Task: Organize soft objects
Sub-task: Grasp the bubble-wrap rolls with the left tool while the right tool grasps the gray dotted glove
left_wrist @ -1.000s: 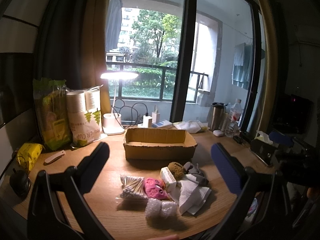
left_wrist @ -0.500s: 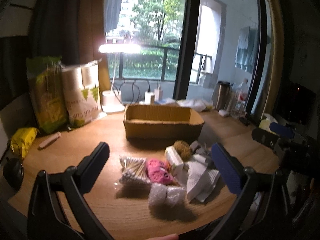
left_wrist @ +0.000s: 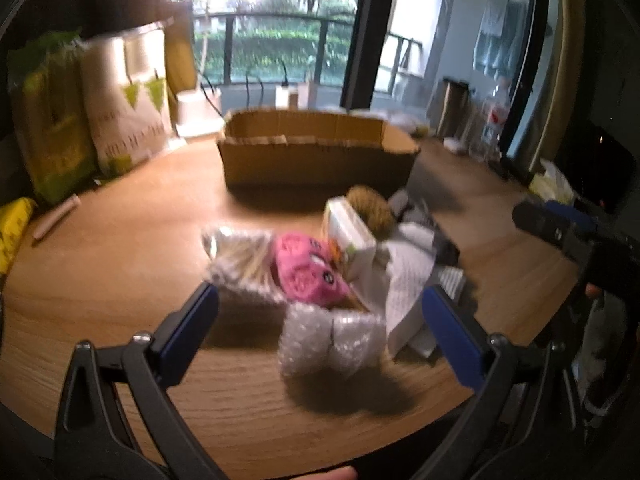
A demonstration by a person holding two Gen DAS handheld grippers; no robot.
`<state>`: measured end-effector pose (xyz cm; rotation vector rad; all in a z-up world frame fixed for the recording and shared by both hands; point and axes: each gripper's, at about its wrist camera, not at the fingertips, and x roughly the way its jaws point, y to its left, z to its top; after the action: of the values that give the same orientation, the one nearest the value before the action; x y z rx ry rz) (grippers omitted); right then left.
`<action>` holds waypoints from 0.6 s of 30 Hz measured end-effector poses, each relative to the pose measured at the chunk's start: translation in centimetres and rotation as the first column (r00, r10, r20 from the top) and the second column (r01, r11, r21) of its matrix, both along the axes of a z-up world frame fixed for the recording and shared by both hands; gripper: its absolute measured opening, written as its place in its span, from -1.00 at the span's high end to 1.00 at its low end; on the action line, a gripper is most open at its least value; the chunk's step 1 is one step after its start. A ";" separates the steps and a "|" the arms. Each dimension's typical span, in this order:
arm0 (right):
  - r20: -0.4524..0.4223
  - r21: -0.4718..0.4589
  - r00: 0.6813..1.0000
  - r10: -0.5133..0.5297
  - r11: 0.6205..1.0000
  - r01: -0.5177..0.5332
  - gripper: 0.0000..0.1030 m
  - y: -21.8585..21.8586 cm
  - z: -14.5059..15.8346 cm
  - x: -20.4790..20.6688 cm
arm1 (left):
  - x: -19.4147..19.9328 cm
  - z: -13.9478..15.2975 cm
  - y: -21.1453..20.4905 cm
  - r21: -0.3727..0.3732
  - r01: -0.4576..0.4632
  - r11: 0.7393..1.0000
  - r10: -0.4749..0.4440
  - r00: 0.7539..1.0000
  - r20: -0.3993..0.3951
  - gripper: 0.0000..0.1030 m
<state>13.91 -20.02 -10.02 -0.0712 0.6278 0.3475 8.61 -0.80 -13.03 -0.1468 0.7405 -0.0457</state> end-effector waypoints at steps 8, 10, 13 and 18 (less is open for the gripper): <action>-0.068 0.005 0.998 -0.002 1.000 0.003 -0.79 -0.4 -1.9 2.8 | 2.2 -3.2 -0.8 0.011 0.033 0.999 -0.031 0.992 -0.126 -0.97; -0.080 0.005 0.997 0.002 1.000 -0.001 -0.79 -0.2 -2.3 3.4 | 2.7 -3.7 -1.0 0.017 0.041 0.999 -0.038 0.988 -0.147 -0.94; -0.093 0.004 0.996 0.009 1.000 -0.009 -0.79 0.0 -2.9 4.3 | 3.2 -4.4 -1.2 0.019 0.059 0.998 -0.055 0.983 -0.178 -0.67; -0.125 0.009 0.992 0.030 1.000 -0.029 -0.75 0.8 -3.7 5.7 | 3.4 -5.3 -1.1 0.014 0.070 0.997 -0.066 0.976 -0.208 -0.38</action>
<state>19.59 -19.26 -13.68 -0.0527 0.7501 0.3850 12.01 -1.89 -18.36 -0.1065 0.9542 -0.0888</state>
